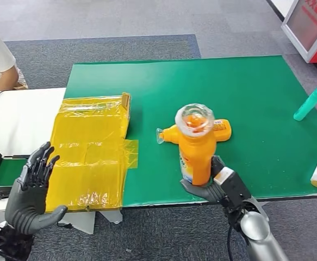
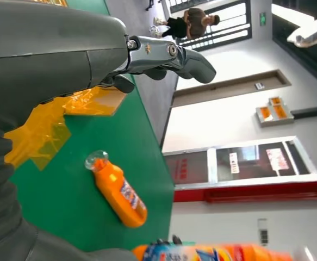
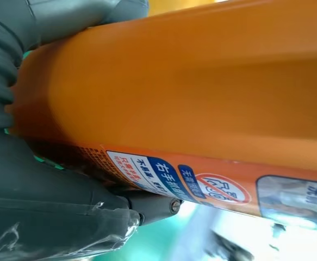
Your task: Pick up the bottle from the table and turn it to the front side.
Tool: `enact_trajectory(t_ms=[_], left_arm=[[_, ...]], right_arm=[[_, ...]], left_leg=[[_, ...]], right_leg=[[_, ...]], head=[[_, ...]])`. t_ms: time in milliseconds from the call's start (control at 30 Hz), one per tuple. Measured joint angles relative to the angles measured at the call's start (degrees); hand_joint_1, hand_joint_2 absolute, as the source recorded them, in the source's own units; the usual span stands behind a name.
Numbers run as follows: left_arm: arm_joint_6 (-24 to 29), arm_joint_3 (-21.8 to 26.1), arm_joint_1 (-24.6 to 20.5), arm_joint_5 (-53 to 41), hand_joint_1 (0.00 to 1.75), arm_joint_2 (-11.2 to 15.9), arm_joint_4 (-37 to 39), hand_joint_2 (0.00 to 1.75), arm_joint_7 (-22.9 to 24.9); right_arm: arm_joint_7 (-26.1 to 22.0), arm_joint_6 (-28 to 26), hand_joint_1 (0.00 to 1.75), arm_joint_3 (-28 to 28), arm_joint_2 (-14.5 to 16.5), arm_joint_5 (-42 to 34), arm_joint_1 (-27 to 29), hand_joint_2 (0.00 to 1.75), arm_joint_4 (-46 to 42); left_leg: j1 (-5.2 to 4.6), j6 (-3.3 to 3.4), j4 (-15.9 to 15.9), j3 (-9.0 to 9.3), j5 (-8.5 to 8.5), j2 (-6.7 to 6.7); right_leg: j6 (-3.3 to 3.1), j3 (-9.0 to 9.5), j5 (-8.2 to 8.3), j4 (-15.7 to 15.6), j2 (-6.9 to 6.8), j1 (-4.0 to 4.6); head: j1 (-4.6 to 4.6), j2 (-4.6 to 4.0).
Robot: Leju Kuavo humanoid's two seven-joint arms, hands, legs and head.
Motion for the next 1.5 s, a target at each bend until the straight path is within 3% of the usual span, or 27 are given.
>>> enact_trajectory(t_ms=[200, 333, 467, 800, 1033, 1300, 1500], left_arm=[[-0.45, 0.14, -3.13, 5.54, 0.0, -1.84, 0.11, 1.75, 3.71], [-2.27, -0.19, -5.13, 16.55, 0.0, -2.8, 0.92, 1.75, 9.04], [-2.42, -2.23, -8.89, 23.76, 0.0, -3.77, 3.05, 1.75, 13.42], [-3.79, -6.33, -13.0, 25.24, 0.0, -4.47, 6.02, 1.75, 15.86], [-3.44, -16.56, -19.88, 23.18, 0.0, -5.35, 7.63, 1.75, 20.26], [-1.9, -25.6, -28.12, 11.92, 0.0, -5.87, 9.92, 1.75, 23.22], [-0.79, -28.8, -31.21, 5.35, 0.0, -6.63, 11.03, 1.75, 23.41]], right_arm=[[-2.98, -9.97, 1.75, 0.26, 2.87, 9.55, 2.81, 1.75, -7.9], [-4.92, -21.43, 1.75, 1.75, 3.93, 21.91, 3.44, 1.75, -9.9], [-5.22, -29.79, 1.75, 5.38, 4.22, 26.19, 3.01, 1.75, -10.1], [-4.84, -33.27, 1.75, 9.14, 4.24, 27.85, 1.45, 1.75, -8.85], [-1.61, -38.75, 1.75, 11.59, 4.81, 34.28, -3.44, 1.75, -2.38], [2.58, -39.32, 1.75, 13.29, 5.46, 38.66, -7.13, 1.75, 2.65], [3.23, -39.32, 1.75, 13.72, 5.71, 39.33, -8.11, 1.75, 4.17]], left_leg=[[-0.02, 0.0, 0.0, 0.05, 0.04, 0.0], [-0.01, -0.01, 0.0, 0.06, 0.08, 0.01], [-0.01, -0.02, 0.0, 0.06, 0.11, 0.01], [-0.02, -0.02, 0.0, 0.05, 0.11, 0.01], [-0.03, -0.01, 0.0, 0.05, 0.16, 0.0], [-0.02, -0.08, 0.0, 0.04, 0.21, 0.0], [-0.02, -0.07, 0.0, 0.02, 0.21, 0.0]], right_leg=[[-0.03, 0.0, 0.13, 0.0, 0.02, -0.02], [-0.04, -0.02, 0.15, 0.0, 0.02, -0.02], [-0.06, -0.01, 0.16, 0.03, 0.03, -0.01], [-0.05, -0.04, 0.15, 0.03, 0.03, -0.02], [-0.03, -0.02, 0.23, 0.03, 0.03, -0.03], [-0.03, -0.04, 0.25, 0.04, 0.03, -0.02], [-0.03, -0.05, 0.24, 0.05, 0.03, -0.02]], head=[[-0.01, 0.0], [-0.01, 0.0], [-0.02, 0.0], [-0.01, 0.0], [0.0, 0.0], [-0.01, 0.0], [-0.01, 0.0]])
